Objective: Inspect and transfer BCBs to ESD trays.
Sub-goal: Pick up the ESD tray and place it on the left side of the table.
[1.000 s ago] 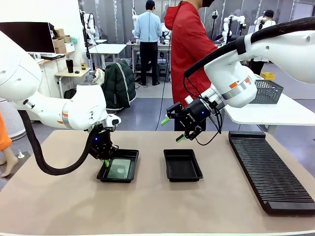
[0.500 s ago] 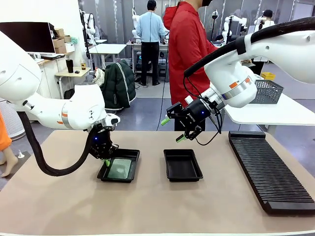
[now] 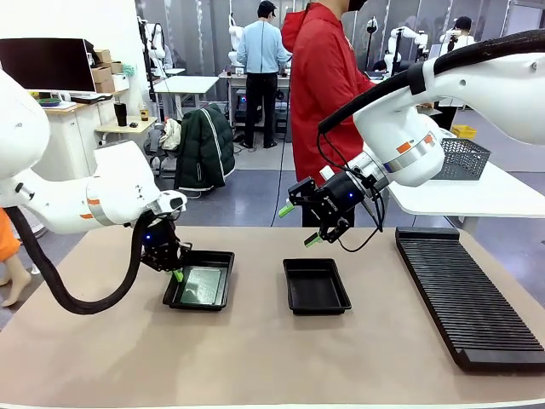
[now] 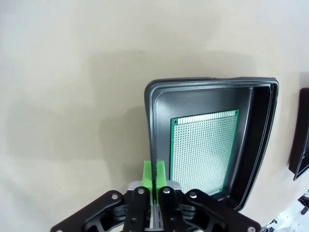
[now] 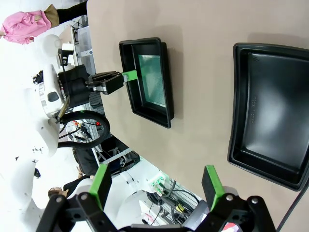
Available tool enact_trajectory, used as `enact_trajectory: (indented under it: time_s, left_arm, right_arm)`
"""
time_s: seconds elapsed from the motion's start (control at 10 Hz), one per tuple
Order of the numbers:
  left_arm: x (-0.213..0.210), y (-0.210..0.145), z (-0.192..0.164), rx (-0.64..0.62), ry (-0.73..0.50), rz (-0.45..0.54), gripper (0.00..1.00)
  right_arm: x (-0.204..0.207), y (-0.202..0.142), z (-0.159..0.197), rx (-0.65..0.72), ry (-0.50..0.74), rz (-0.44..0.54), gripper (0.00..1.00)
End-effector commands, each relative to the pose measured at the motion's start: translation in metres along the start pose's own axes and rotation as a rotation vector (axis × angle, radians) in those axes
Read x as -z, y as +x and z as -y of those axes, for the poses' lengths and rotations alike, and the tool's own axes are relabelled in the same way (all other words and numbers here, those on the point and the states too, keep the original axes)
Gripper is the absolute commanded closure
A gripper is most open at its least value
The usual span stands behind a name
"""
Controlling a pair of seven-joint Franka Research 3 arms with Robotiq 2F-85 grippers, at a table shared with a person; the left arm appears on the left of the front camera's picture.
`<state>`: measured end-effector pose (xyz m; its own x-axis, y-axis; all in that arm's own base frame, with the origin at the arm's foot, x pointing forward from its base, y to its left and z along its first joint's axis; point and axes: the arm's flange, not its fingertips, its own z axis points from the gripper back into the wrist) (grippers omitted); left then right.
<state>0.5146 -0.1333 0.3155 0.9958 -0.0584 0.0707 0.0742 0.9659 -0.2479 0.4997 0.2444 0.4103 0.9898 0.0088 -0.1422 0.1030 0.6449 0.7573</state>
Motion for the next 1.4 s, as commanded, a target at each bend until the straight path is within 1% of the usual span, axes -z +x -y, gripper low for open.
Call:
enact_trajectory:
  time_s: [0.0, 0.1, 0.2, 0.3, 0.4, 0.5, 0.9, 1.0, 1.3]
  left_arm:
    - [-0.01, -0.012, -0.017, 0.037, -0.079, 0.033, 0.97]
    - [-0.018, -0.014, -0.026, 0.04, -0.094, 0.043, 0.97]
    - [-0.032, -0.017, -0.054, 0.012, -0.108, 0.034, 0.97]
    - [-0.032, -0.017, -0.056, 0.007, -0.108, 0.03, 0.97]
    - [-0.035, -0.017, -0.066, 0.012, -0.124, 0.023, 0.97]
    - [-0.043, -0.019, -0.083, 0.005, -0.122, 0.011, 0.97]
    - [-0.066, -0.046, -0.149, 0.0, -0.089, -0.015, 0.97]
    - [-0.07, -0.055, -0.164, 0.008, -0.078, -0.011, 0.97]
    - [-0.076, -0.074, -0.202, -0.02, -0.064, -0.003, 0.97]
  right_arm:
    - [0.001, 0.001, -0.003, 0.008, -0.009, -0.001, 0.0]
    - [0.001, 0.001, -0.003, 0.008, -0.009, -0.001, 0.0]
    - [0.001, 0.001, -0.003, 0.008, -0.009, -0.001, 0.0]
    - [0.001, 0.001, -0.003, 0.008, -0.009, -0.001, 0.0]
    - [0.001, 0.001, -0.003, 0.008, -0.009, -0.001, 0.0]
    - [0.001, 0.001, -0.003, 0.008, -0.009, -0.001, 0.0]
    - [0.001, 0.001, -0.003, 0.008, -0.009, -0.001, 0.0]
    - [0.001, 0.001, -0.003, 0.008, -0.009, -0.001, 0.0]
    - [0.001, 0.001, -0.003, 0.008, -0.009, -0.001, 0.0]
